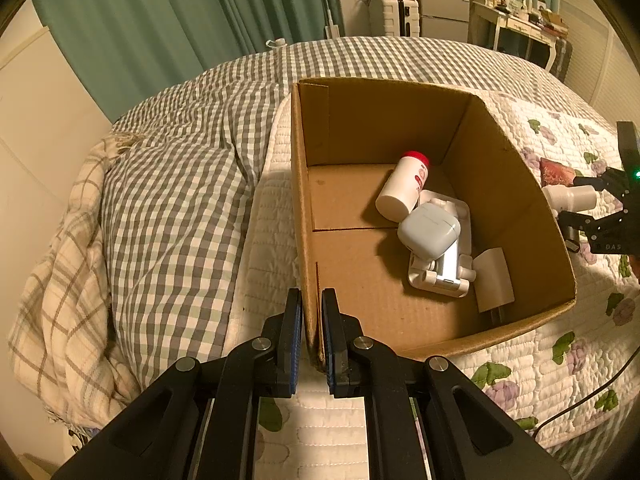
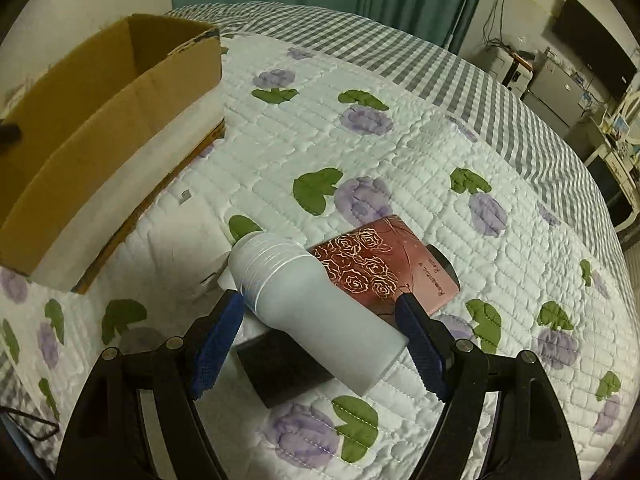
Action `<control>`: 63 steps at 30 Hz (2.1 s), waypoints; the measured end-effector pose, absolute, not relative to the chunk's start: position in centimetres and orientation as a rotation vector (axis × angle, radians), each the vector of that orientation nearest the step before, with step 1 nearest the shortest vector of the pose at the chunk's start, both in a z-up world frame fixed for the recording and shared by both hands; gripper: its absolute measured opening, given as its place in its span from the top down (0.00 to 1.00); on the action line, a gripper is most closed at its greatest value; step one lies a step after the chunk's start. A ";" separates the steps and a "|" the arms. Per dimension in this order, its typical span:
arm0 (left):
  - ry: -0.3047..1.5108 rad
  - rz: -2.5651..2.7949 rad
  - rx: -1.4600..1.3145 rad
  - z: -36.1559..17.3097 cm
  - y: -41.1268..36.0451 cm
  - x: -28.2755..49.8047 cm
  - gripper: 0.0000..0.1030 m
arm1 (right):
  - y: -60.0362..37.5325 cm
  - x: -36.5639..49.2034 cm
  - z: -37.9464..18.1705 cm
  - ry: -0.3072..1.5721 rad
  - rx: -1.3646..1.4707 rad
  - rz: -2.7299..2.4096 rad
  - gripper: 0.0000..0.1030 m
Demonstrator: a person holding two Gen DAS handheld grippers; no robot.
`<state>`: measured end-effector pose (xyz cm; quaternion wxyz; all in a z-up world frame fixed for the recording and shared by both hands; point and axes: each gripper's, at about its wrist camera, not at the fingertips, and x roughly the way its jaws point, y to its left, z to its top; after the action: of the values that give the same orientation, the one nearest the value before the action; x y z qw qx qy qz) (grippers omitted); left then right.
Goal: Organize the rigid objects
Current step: 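Grasp the white plastic bottle with the right gripper, then carry the white bottle into the box and open the right gripper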
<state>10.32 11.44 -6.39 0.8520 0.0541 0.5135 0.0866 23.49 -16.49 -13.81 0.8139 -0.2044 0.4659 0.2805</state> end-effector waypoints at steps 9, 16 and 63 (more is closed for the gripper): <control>1.076 0.177 0.106 -6.4 11.6 10.2 0.92 | -15.7 20.4 -13.5 1.076 -0.548 0.566 0.61; 1.071 0.174 0.093 -6.4 11.7 10.0 0.92 | -15.8 18.5 -13.3 1.079 -0.519 0.539 0.65; 1.061 0.148 0.045 -6.5 12.4 10.1 0.92 | 2.5 14.4 -5.5 0.726 -0.295 0.709 0.69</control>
<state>10.11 12.36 -6.50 0.8597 0.0214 0.5054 0.0705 14.42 2.54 -5.49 0.8637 -0.1406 0.3463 0.3381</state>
